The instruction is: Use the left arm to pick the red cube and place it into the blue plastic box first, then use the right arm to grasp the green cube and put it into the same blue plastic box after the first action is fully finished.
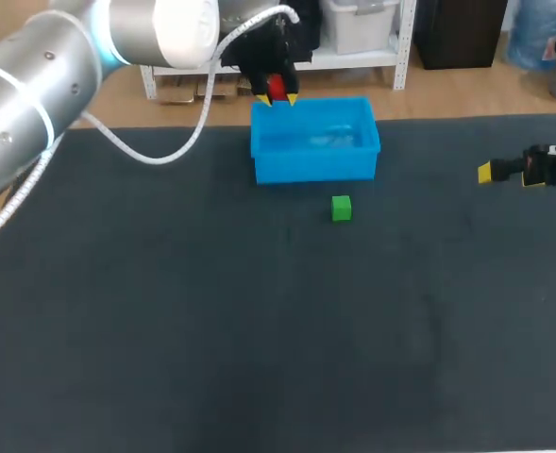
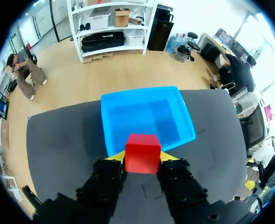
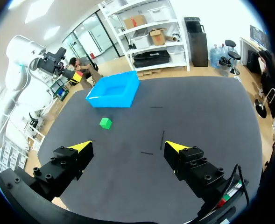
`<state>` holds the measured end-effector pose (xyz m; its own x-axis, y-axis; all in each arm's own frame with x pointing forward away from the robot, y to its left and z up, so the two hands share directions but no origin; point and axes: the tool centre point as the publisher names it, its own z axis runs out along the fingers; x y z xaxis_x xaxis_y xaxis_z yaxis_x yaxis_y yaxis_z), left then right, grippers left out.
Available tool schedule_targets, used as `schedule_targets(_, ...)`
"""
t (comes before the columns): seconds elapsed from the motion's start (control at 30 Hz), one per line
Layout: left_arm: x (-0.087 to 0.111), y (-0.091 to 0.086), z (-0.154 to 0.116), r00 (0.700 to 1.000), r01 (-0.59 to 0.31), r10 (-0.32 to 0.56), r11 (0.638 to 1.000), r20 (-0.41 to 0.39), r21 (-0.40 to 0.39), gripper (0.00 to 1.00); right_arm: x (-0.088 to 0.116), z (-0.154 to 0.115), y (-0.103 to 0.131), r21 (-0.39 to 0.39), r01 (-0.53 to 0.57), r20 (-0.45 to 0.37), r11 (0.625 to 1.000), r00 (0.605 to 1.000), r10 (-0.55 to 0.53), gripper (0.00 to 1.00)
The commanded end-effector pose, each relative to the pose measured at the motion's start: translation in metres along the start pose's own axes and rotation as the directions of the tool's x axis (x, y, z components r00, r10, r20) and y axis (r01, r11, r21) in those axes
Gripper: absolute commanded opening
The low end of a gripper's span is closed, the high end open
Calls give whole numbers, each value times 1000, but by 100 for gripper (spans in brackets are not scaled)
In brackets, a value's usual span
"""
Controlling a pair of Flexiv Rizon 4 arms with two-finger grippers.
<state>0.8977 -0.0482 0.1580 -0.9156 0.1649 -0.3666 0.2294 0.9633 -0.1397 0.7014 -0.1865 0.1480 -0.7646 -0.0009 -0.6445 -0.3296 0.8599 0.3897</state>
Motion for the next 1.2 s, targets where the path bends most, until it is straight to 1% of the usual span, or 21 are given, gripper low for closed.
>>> schedule_targets(0.03,-21,-5,8,1000,-8,8,1000,-30,0,0,0,0,0,1,0,0,1000,1000,0,100)
schedule_targets(0.2,-36,-5,15,1000,-10,10,1000,-21,3,0,0,0,0,1,0,0,1000,1000,0,100)
schedule_targets(0.4,-50,-2,25,1000,-9,9,1000,-17,2,0,0,0,0,1,0,0,1000,1000,0,100)
schedule_targets(0.77,-61,-2,45,999,-16,16,1000,-29,3,0,0,0,0,1,0,0,1000,1000,0,100)
schedule_targets(1.03,-70,3,59,999,-20,19,1000,-26,-10,0,0,0,0,1,0,0,1000,1000,0,100)
schedule_targets(1.2,-71,7,72,999,-25,24,999,-42,-23,0,0,0,0,1,0,0,1000,1000,0,100)
